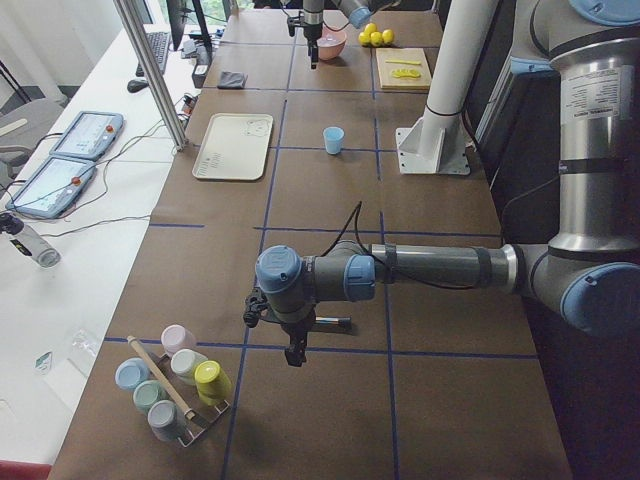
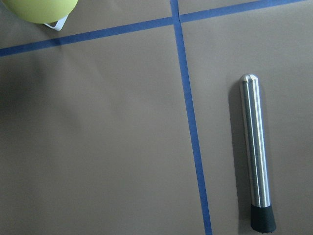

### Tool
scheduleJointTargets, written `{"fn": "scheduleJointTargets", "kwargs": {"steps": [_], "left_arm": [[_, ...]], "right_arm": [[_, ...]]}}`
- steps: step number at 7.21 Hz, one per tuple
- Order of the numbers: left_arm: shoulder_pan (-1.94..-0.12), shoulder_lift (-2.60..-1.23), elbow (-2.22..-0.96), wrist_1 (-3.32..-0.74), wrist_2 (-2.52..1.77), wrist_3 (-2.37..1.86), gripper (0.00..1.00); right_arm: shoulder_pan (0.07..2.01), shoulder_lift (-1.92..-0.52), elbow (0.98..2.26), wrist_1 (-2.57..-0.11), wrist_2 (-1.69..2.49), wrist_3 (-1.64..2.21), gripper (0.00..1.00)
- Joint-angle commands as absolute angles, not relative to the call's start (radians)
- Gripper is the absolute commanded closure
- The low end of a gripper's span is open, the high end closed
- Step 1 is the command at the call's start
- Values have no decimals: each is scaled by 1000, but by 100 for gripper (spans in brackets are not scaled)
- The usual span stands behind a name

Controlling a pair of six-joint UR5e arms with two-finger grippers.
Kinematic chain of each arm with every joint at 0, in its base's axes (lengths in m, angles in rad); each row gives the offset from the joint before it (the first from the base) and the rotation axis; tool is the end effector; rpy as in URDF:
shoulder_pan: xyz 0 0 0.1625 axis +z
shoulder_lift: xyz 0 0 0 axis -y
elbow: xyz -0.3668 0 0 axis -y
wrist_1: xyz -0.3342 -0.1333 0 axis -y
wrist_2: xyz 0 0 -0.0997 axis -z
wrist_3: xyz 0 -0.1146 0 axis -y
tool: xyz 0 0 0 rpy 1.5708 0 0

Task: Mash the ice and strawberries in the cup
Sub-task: 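Move the right gripper back to the pink bowl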

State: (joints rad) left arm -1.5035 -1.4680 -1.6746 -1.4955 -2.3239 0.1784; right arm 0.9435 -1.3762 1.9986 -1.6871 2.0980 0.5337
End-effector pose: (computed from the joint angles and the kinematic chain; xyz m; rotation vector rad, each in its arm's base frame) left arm -0.0286 -0.3926 0.6178 -0.0289 0.7569 0.2059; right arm -0.2191 -0.4311 0.3658 0.1306 -0.7033 -0.2230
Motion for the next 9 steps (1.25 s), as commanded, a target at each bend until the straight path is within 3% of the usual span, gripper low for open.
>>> {"fn": "scheduleJointTargets", "kwargs": {"steps": [1, 4, 7, 9], "left_arm": [[-1499, -1468, -1680, -1494, -2324, 178, 0], [-1497, -1468, -1680, -1494, -2324, 178, 0], [-1497, -1468, -1680, -1494, -2324, 178, 0], [-1497, -1468, -1680, -1494, -2324, 179, 0]], "right_arm": [[1107, -1573, 1993, -1611, 2189, 253, 2], [1195, -1658, 1950, -1606, 2232, 14, 2], [1195, -1750, 1755, -1210, 2233, -20, 2], [1195, -1781, 1750, -1197, 2226, -35, 3]]}}
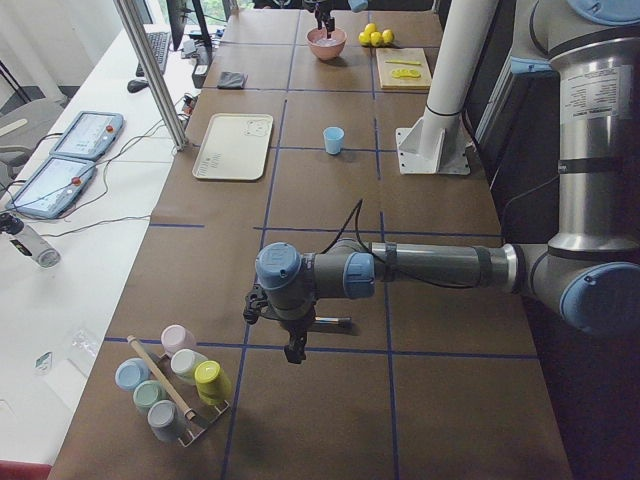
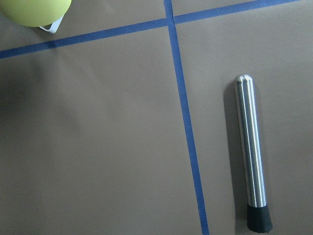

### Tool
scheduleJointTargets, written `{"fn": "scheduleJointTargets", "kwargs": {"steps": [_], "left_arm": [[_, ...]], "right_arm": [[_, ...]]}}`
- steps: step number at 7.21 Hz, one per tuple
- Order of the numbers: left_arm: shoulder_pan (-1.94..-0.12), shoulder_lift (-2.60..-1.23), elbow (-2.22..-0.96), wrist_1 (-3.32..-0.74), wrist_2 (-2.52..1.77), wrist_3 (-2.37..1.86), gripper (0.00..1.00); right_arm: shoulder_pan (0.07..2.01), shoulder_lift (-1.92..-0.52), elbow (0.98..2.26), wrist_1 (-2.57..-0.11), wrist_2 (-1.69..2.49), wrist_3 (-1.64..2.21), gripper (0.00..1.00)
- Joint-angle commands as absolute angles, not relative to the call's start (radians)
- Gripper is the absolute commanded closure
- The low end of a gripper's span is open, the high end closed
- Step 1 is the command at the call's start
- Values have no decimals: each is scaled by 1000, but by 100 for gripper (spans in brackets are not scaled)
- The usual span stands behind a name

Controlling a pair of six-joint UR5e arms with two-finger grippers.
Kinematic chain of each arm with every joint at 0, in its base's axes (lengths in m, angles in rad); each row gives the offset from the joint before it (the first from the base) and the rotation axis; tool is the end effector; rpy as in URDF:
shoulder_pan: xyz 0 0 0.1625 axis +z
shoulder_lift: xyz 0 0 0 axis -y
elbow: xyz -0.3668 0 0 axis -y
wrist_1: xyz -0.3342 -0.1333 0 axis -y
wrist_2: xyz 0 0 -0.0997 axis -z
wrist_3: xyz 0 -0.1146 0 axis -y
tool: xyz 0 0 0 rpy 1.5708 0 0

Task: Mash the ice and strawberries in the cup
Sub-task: 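Grasp a third batch of ice cubes with the right gripper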

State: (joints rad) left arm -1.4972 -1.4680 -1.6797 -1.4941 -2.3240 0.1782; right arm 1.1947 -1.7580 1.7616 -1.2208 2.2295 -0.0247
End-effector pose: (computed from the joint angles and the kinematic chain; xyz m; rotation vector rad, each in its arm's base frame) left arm -0.0261 -0.3931 0.6157 -0.0278 0.7569 0.2131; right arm -0.0848 -0.3867 0.5722 0.2238 -0.7086 -0.4988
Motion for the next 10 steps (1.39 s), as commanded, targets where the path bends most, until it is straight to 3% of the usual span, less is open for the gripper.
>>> {"fn": "scheduleJointTargets", "kwargs": {"steps": [1, 9, 10], "left_arm": [[-1497, -1467, -1680, -1494, -2324, 179, 0], [-1497, -1466, -1678, -1494, -2324, 178, 0], [-1497, -1466, -1678, -1494, -2324, 178, 0]], "right_arm": [[1195, -1795, 1750, -1197, 2223, -69, 4], [1180, -1790, 1724, -1206, 2197, -72, 16], [1178, -1792, 1724, -1206, 2192, -72, 26]]}}
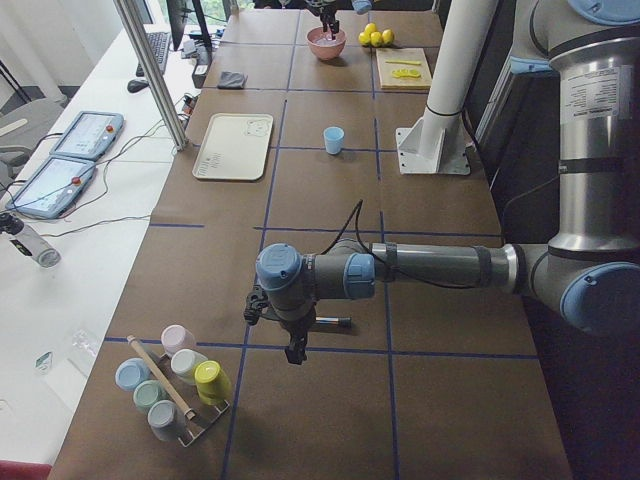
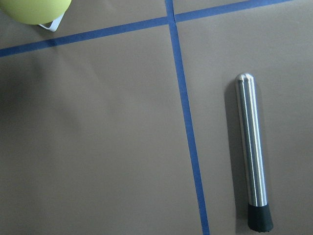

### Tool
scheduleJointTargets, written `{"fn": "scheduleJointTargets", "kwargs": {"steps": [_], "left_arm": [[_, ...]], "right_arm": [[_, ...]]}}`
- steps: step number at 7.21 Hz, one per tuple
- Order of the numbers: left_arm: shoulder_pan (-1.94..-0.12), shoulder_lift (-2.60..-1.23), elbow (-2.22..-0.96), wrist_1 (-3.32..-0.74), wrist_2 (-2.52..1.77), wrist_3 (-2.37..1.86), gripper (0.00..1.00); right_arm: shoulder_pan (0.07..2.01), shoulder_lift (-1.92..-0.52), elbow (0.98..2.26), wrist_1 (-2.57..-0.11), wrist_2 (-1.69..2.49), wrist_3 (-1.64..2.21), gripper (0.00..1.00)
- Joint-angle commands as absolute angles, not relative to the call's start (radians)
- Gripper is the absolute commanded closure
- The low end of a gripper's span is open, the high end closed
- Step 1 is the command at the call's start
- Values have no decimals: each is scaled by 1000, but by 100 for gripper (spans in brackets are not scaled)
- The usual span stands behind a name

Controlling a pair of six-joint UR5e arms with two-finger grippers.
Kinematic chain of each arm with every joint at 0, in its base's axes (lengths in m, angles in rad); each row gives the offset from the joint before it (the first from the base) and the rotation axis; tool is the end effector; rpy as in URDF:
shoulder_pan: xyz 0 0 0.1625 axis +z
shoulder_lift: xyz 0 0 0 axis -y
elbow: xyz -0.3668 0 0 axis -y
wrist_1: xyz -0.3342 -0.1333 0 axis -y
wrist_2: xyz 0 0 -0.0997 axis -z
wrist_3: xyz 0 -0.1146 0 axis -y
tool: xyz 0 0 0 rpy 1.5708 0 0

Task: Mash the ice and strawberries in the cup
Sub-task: 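Grasp a third batch of ice cubes with the right gripper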

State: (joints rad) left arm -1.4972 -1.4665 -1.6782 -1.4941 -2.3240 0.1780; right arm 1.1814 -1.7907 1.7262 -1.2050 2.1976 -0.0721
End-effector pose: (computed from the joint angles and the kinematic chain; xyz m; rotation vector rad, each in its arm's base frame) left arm -0.0261 -0.3923 0.6170 -0.0308 0.7570 0.2118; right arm -0.0817 -0.3732 0.6011 0.1918 -0.6684 -0.5374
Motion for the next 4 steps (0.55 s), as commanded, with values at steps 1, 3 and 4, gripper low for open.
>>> {"fn": "scheduleJointTargets", "kwargs": {"steps": [1, 3, 4], "left_arm": [[-1497, -1466, -1678, -1494, -2324, 178, 0], [-1497, -1466, -1678, -1494, -2324, 179, 0], [-1497, -1468, -1680, -1496, -2324, 179, 0]], "right_arm": [[1178, -1790, 1726, -1207, 2194, -74, 53], [1178, -1789, 1724, -1210, 2194, -77, 88], [1178, -1787, 1727, -1210, 2194, -77, 95]]}}
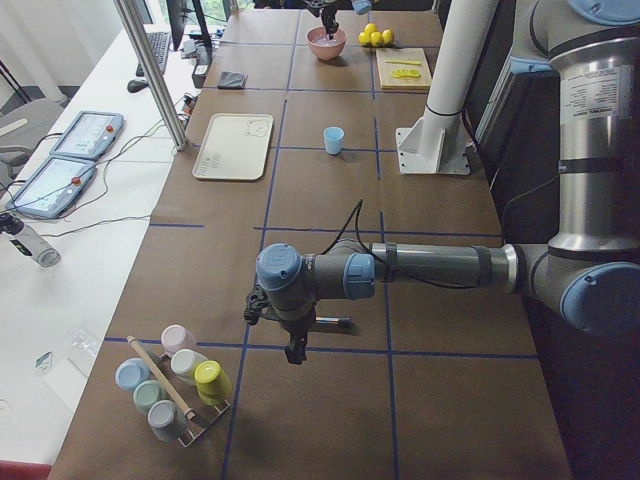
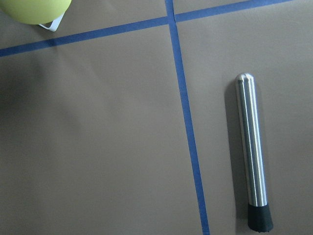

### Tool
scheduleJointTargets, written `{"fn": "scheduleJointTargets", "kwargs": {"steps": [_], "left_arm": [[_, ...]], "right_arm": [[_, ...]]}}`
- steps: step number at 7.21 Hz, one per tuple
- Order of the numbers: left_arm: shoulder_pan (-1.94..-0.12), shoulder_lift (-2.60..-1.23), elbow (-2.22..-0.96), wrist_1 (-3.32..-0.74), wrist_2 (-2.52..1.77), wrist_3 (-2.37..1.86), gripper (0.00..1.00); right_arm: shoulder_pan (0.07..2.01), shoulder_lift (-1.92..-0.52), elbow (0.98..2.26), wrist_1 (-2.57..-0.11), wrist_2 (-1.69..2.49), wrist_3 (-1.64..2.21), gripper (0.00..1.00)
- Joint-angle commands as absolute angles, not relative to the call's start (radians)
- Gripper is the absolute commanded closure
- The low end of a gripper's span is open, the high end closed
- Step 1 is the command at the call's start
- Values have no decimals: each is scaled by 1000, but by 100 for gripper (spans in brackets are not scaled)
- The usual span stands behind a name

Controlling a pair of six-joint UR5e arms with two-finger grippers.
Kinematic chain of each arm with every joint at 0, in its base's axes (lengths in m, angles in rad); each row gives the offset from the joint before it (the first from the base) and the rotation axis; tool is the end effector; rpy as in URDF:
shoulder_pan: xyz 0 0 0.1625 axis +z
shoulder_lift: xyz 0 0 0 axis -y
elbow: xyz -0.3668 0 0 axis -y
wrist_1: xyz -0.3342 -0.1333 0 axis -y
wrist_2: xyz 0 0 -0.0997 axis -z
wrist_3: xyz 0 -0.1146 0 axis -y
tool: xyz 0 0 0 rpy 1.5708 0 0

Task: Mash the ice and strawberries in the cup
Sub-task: 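Grasp a third batch of ice cubes with the right gripper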

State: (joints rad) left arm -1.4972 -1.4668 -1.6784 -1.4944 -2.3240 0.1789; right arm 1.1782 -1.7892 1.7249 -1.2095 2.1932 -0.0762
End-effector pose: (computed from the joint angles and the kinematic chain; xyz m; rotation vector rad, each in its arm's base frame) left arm -0.0261 -0.3925 0.6167 -0.0297 0.7570 0.2129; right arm -0.0827 -0.3734 0.6019 0.1888 -0.6636 -0.5427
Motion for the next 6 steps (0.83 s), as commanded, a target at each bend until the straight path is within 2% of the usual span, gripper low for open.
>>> {"fn": "scheduleJointTargets", "kwargs": {"steps": [1, 2, 4, 6], "left_arm": [[-1490, -1468, -1680, -1496, -2324, 179, 0], [-1483, -1468, -1683, -1497, -2324, 179, 0], [-1483, -1468, -1683, -1497, -2324, 179, 0], [-1483, -1468, -1683, -1497, -2324, 178, 0]], "right_arm": [[1180, -1787, 1735, -1212, 2195, -77, 96], [1207, -1784, 1747, -1218, 2207, -74, 95], [1221, -1696, 1878, -1466, 2214, -23, 90], [1186, -1590, 1963, -1539, 2218, 316, 93]]}}
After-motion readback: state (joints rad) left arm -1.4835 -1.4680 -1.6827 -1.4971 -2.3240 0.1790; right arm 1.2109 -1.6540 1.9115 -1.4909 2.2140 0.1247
